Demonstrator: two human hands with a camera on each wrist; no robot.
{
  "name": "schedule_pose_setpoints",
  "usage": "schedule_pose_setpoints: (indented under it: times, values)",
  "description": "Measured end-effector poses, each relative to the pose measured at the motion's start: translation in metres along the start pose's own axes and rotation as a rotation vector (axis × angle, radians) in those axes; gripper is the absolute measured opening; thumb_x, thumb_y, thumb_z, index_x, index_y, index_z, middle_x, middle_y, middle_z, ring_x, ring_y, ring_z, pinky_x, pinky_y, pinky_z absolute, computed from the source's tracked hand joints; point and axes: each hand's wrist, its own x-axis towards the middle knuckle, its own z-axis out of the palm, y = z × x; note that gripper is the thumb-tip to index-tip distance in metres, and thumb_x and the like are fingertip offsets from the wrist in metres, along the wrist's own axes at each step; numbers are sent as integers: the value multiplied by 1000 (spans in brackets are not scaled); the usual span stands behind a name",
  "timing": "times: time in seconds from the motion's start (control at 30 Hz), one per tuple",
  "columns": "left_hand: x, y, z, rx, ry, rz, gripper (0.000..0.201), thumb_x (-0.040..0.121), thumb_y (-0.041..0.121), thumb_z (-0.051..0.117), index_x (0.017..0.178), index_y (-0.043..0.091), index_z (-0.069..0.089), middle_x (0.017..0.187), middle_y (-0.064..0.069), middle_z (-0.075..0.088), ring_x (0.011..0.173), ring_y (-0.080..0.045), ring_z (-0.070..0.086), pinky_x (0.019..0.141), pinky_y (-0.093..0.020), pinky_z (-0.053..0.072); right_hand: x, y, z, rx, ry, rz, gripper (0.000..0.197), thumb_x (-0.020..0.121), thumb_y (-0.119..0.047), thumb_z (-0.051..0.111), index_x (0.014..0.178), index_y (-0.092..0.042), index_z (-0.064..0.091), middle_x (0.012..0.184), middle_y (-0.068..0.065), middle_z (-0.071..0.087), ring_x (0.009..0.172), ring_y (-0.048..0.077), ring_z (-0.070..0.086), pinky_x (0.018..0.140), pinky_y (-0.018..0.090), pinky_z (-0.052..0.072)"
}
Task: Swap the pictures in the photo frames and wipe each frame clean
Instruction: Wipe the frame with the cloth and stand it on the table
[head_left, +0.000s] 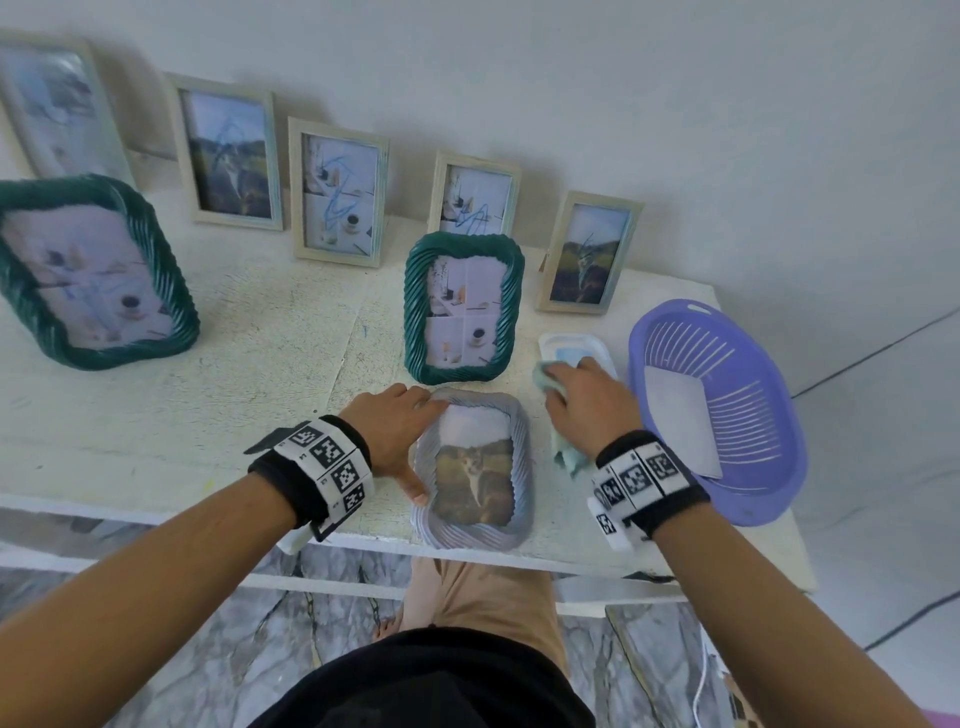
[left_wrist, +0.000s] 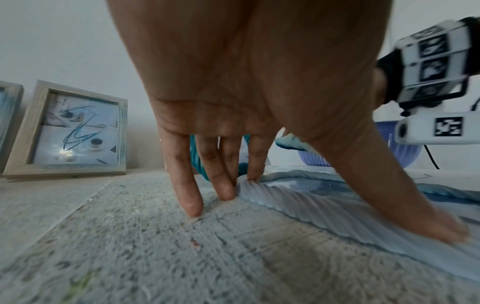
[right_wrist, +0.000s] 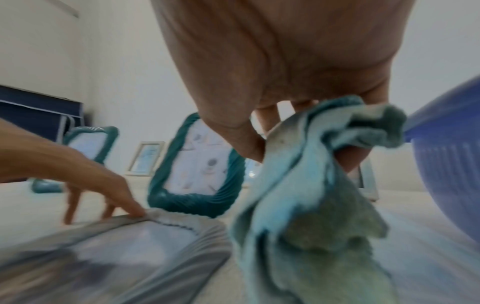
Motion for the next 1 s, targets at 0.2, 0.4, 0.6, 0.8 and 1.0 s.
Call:
schedule_pose_setpoints:
  times: [0.2, 0.4, 0.6, 0.8, 1.0]
  values:
    - [0, 0, -1, -9, 3, 1, 122, 57, 74, 74, 152, 25, 17, 151, -1, 32, 132, -22, 35, 98, -42, 42, 51, 3, 14, -114, -4, 298, 47, 91, -15, 51, 136, -8, 41, 130, 17, 42, 119, 37, 44, 91, 45, 43]
    - [-2, -1, 2, -12, 13, -11, 123, 58, 75, 73, 153, 25, 13, 156, 0, 25, 137, -21, 30, 102, -42, 39, 48, 6, 42, -122, -109, 307, 62, 92, -19, 43, 148, -2, 20, 152, 21, 24, 139, 39, 24, 112, 52, 26]
    - [-10, 0, 8, -17, 43, -32, 116, 65, 72, 70, 154, 26, 10, 157, 2, 23, 137, -21, 30, 98, -42, 42, -2, -25, 33, -64, 181, 123, 56, 95, -27, 44, 146, -10, 31, 151, 23, 28, 139, 41, 25, 111, 51, 26]
    - [-26, 9, 22, -133, 149, -67, 85, 78, 60, 67, 146, 25, 30, 139, 0, 46, 122, -21, 48, 88, -38, 46, -57, -46, 50, 250, -63, 174, 34, 95, -31, 45, 122, -12, 46, 105, 14, 60, 98, 34, 58, 75, 37, 47]
    - [-34, 31, 30, -399, 275, -102, 40, 92, 36, 53, 125, 14, 49, 124, -7, 59, 105, -24, 57, 77, -30, 39, -63, -42, 56, 869, -54, 430, 35, 87, -33, 54, 115, -13, 59, 92, 14, 64, 89, 26, 57, 80, 33, 43]
